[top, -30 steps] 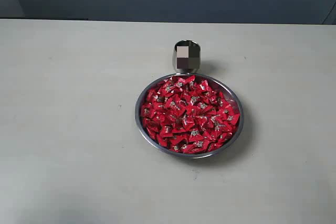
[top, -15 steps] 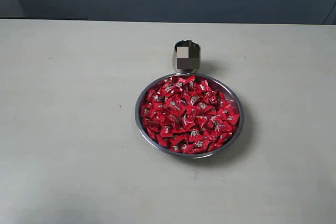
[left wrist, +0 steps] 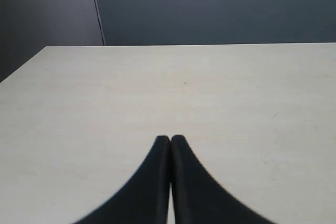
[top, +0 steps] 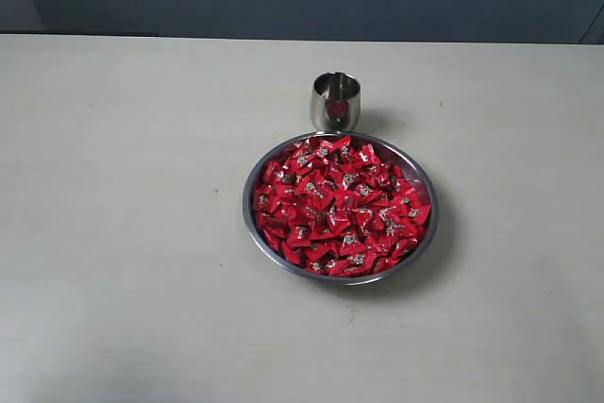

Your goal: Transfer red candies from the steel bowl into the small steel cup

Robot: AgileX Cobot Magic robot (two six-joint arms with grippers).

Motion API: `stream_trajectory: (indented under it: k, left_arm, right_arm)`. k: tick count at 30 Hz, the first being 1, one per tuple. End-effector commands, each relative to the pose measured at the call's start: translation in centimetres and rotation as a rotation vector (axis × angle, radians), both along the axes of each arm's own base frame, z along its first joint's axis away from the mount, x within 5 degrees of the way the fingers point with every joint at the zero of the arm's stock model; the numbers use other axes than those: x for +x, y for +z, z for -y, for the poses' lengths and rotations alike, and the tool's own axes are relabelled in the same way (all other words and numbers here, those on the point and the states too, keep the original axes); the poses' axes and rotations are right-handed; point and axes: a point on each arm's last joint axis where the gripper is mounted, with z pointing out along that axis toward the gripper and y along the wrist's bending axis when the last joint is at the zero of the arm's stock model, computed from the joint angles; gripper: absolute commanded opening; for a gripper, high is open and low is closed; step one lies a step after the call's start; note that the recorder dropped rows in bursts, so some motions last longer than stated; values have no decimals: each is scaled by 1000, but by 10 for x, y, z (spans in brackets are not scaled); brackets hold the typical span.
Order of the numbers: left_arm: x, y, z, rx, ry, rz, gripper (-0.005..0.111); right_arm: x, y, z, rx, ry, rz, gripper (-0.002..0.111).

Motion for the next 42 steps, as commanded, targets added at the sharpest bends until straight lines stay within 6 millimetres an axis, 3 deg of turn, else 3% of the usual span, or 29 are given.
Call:
stream_trajectory:
  k: [1,5,11,15,27,32,35,42]
  left_arm:
    - [0,-1,0,-1,1,3,0]
    - [0,-1,0,-1,1,3,0]
    - [0,-1,0,-1,1,3,0]
    - [0,-1,0,-1,1,3,0]
    - [0,-1,0,-1,1,3,0]
    - [0,-1,0,-1,1,3,0]
    - [0,-1,0,-1,1,3,0]
    - [0,-1,0,-1,1,3,0]
  right_arm:
    - [-1,1,0,9,-4,23,-1]
    - [-2,7,1,18,-10,80,-1]
    - [-7,20,11,417,-24,282,-1]
    - [-11,26,17,470,-54,381,-1]
    - [-8,21,15,548,-21,324,-1]
    - [-9,23,14,675,34,359,-1]
    - [-6,20,7,674,87,269,-1]
    - [-7,66,-2,543,106,91,-1]
